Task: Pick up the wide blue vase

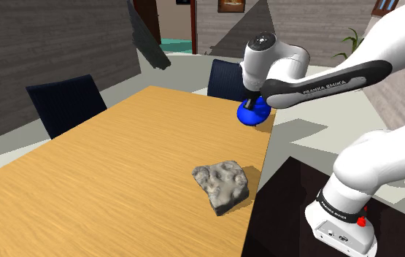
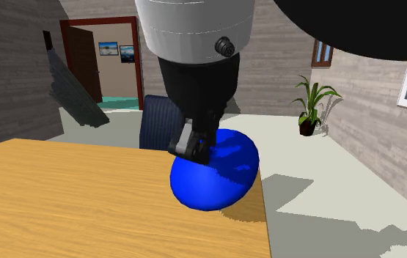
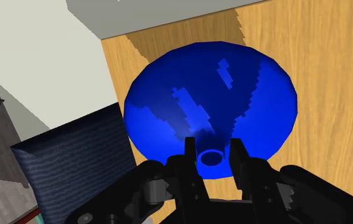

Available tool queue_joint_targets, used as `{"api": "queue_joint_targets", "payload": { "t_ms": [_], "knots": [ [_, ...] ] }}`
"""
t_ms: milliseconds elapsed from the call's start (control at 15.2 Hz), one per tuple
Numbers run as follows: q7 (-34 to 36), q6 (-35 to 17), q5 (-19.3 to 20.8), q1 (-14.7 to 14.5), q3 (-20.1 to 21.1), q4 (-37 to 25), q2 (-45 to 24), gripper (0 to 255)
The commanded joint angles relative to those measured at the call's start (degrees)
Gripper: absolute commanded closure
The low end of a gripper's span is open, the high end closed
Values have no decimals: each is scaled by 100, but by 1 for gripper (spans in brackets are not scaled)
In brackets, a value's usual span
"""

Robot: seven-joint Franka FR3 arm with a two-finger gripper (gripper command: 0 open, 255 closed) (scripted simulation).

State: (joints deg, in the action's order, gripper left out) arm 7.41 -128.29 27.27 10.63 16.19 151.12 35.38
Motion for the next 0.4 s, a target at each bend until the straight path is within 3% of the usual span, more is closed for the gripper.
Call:
{"api": "queue_joint_targets", "payload": {
  "t_ms": [0,330],
  "knots": [
    [-122,166,-66,-39,-44,-94,95,255],
    [-265,392,-139,-74,-83,-275,165,255]
  ]
}}
